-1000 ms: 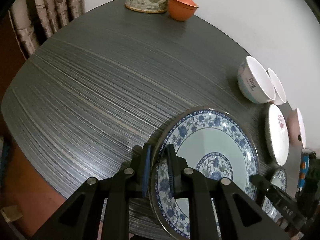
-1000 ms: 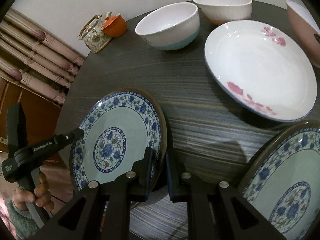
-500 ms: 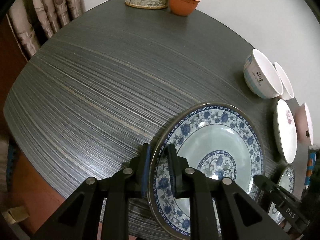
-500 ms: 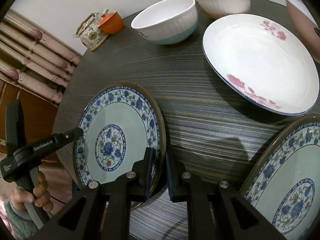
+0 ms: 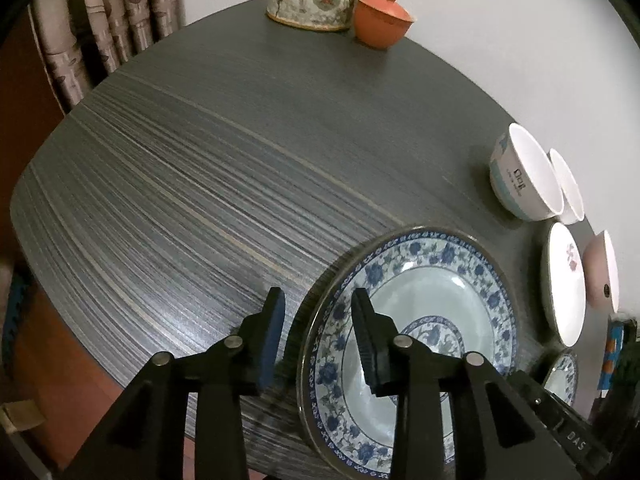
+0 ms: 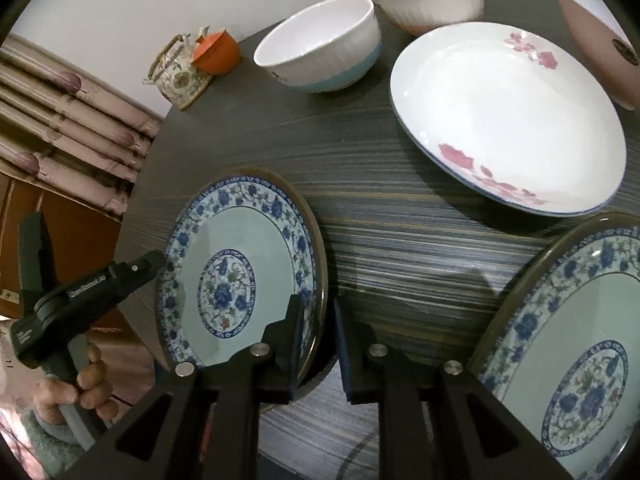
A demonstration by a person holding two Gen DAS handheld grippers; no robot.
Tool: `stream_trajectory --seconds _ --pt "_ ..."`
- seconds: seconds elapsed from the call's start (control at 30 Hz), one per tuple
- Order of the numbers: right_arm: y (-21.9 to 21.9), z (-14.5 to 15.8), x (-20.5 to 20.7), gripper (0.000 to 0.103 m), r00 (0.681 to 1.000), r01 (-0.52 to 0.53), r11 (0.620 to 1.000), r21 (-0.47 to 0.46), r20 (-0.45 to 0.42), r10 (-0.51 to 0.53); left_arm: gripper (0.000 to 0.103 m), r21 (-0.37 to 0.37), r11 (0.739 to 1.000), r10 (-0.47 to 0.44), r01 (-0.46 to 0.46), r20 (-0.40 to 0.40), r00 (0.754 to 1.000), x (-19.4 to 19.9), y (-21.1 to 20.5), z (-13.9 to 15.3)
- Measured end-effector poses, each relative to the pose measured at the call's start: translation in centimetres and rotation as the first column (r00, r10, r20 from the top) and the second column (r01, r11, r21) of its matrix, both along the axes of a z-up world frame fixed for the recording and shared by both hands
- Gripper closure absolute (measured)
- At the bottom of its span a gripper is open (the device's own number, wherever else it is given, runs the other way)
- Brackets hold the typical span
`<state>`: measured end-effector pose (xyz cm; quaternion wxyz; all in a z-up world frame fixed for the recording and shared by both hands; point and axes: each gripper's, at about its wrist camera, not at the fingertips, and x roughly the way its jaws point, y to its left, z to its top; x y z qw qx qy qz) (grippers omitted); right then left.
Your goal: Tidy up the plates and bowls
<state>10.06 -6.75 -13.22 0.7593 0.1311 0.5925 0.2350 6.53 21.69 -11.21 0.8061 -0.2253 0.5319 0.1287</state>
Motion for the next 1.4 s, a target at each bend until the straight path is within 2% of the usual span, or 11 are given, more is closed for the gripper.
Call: stream_trajectory --seconds 0.17,0.43,0.6,0.77,0.9,0.97,1.07,1.23,1.4 --pt "-1.6 1.3 -0.7 0.086 1.0 0.012 0.999 0.031 0.016 -0.013 0.072 -0.012 1.0 -0.013 0.014 0.033 0.999 -0.2 -0.3 0.7" --pt "-6.1 3.1 -2.2 0.086 0.999 0.031 0.996 0.08 0.023 -0.032 0.072 0.005 0.991 -0.137 0.137 0.085 0.987 -0.3 -3.5 1.6" --pt "-10.2 3.8 -3.3 0.086 0.997 0.065 0.994 0.086 0.034 -0.068 0.071 0.015 0.972 -0.235 0.235 0.108 0.966 -0.5 -6.4 2.1" --pt "-15.2 4.0 -4.3 0.086 0.99 0.13 0.988 0.086 0.037 -0.134 0.071 -0.002 0.942 -0.332 0.335 0.111 0.937 -0.8 -9.9 2.3" --pt "-19.2 4.1 -5.2 0.086 0.981 0.187 0.979 0.086 0.04 -0.191 0.071 -0.063 0.918 -0.383 0.392 0.121 0.916 -1.2 -12.1 2.5" --pt "-20.9 4.1 -5.3 0.086 0.975 0.214 0.973 0.082 0.041 -0.218 0.071 -0.118 0.899 -0.407 0.421 0.13 0.904 -1.3 -13.6 2.6" --pt "-23.3 3.8 -5.4 0.086 0.967 0.251 0.965 0.07 0.037 -0.254 0.071 -0.151 0.879 -0.435 0.452 0.132 0.891 -1.7 -15.7 2.6" --pt "-25.8 2.9 -5.3 0.086 0.954 0.298 0.953 0.06 0.023 -0.3 0.071 -0.226 0.85 -0.462 0.476 0.114 0.88 -1.6 -18.7 2.0" --pt "-27.0 1.8 -5.1 0.086 0.948 0.317 0.947 0.056 0.006 -0.318 0.071 -0.258 0.836 -0.475 0.484 0.101 0.874 -1.6 -20.7 1.8"
